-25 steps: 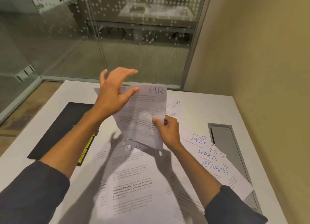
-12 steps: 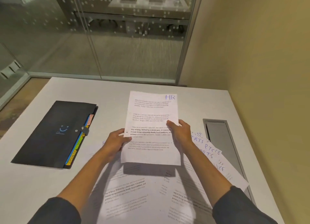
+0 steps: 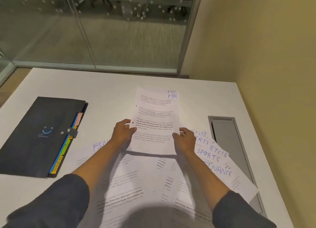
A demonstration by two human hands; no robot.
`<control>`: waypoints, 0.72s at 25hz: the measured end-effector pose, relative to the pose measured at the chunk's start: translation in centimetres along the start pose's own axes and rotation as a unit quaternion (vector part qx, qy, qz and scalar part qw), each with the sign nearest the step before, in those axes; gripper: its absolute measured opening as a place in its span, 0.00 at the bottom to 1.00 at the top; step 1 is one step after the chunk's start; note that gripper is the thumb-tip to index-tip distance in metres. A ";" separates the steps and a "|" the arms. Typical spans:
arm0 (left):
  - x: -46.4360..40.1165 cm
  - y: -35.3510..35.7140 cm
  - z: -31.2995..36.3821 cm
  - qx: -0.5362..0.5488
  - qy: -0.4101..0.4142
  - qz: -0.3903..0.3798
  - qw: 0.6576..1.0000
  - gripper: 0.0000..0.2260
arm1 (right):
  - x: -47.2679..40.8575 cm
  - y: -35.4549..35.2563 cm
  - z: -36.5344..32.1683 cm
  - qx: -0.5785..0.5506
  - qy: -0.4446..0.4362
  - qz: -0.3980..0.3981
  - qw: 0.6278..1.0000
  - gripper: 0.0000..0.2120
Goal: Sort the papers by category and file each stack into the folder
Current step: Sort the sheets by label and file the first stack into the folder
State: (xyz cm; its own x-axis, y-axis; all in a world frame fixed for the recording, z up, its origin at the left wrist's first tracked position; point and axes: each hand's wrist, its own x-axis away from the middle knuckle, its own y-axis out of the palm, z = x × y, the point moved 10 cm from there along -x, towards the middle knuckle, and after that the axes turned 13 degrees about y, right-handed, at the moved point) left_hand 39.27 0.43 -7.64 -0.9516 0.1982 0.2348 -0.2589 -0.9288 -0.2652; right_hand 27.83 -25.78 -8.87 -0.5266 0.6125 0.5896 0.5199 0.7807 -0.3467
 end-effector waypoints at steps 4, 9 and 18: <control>-3.9 1.4 0.7 -0.034 0.015 0.010 0.999 0.12 | -3.9 -0.1 -2.9 0.054 -0.026 0.016 0.998 0.10; -7.2 2.6 0.5 -0.066 0.014 0.030 0.997 0.15 | -7.7 0.1 -4.1 0.110 -0.031 0.038 0.993 0.12; -8.3 3.3 -1.3 -0.314 0.083 -0.034 0.945 0.18 | -8.9 0.4 -3.1 0.233 -0.046 0.058 0.970 0.20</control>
State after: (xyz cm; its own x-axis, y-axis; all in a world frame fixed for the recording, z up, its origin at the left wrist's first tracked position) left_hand 46.08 -3.90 -11.64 -0.9289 0.3446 0.1355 -0.3175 -0.5529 -0.7704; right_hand 34.79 -31.23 -12.00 -0.5514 0.6919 0.4661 0.2308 0.6634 -0.7118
